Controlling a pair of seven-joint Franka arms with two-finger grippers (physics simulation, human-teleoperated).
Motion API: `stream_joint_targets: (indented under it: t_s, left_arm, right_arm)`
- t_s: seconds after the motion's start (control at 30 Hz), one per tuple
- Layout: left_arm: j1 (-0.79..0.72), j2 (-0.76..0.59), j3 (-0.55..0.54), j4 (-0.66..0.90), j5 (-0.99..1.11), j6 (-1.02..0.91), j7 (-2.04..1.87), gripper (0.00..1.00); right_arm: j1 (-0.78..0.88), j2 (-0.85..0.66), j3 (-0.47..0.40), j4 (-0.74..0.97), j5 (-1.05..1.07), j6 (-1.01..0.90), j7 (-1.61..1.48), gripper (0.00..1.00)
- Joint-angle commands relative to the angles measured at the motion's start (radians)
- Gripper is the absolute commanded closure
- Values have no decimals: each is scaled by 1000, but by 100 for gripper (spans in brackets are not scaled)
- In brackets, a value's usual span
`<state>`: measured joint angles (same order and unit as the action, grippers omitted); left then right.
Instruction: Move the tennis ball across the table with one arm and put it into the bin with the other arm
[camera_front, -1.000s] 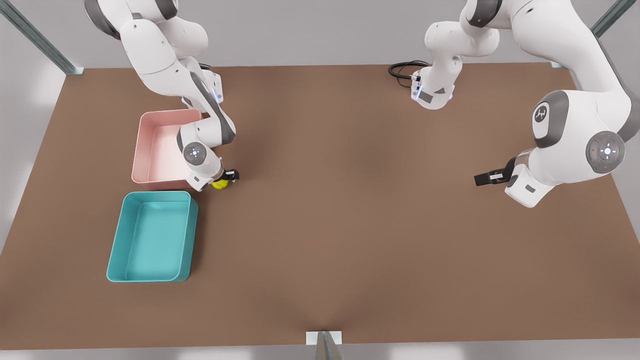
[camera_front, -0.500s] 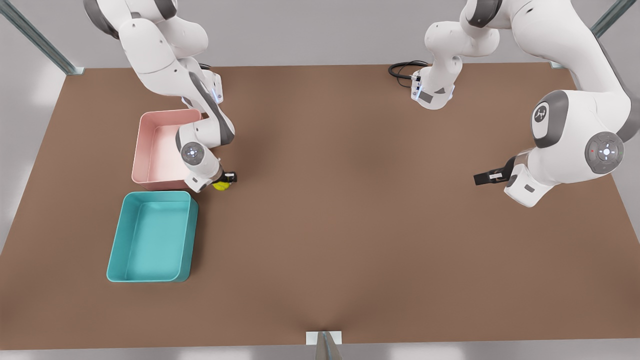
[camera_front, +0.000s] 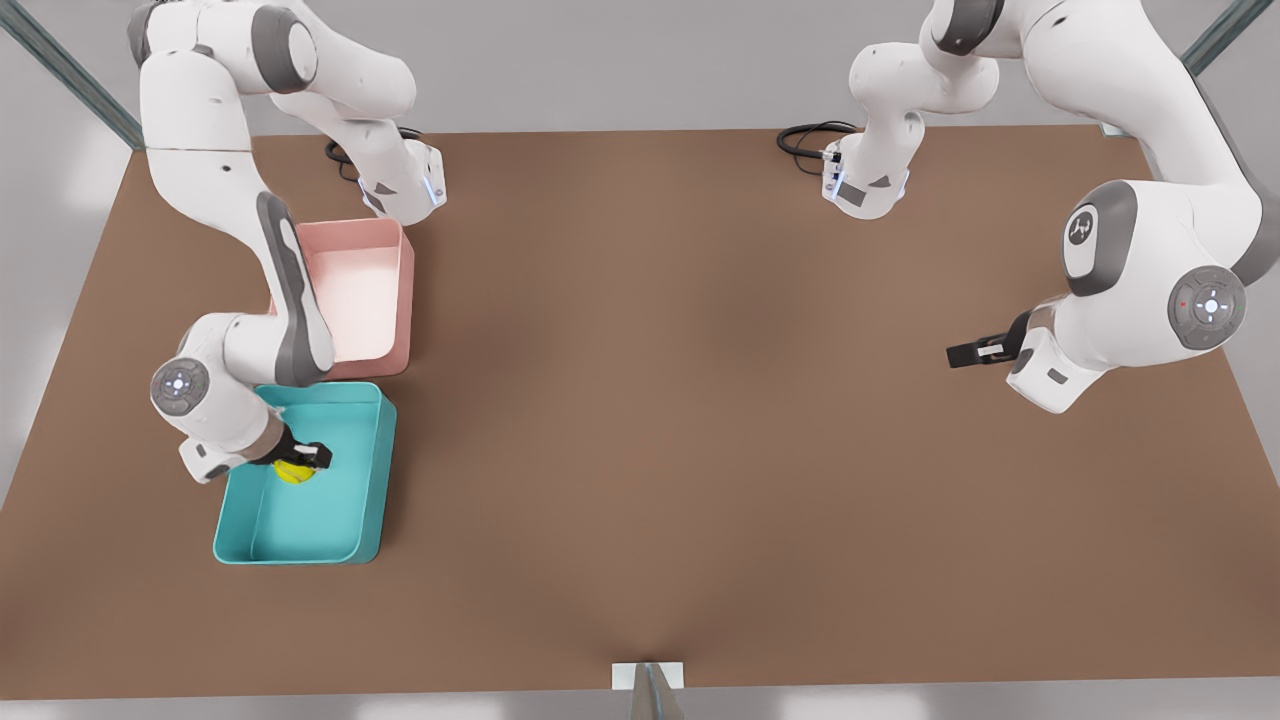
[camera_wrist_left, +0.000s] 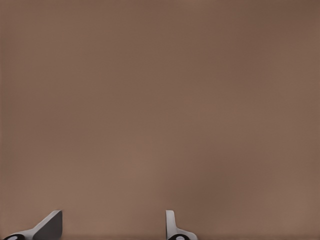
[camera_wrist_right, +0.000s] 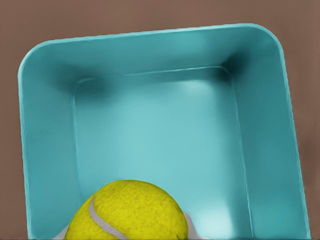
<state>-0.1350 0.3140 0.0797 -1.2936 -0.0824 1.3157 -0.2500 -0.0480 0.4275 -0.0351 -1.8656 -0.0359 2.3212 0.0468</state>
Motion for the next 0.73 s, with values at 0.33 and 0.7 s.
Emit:
stream_joint_targets:
  t_s: [0.33, 0.7]
  left_arm:
    - [-2, -3, -1, 4, 3, -3, 0, 0]
    - [-2, -3, -3, 2, 1, -7, 6, 0]
  right_arm:
    - [82, 10, 6, 319, 4, -531, -216, 0]
    - [77, -348, -5, 348, -15, -893, -93, 0]
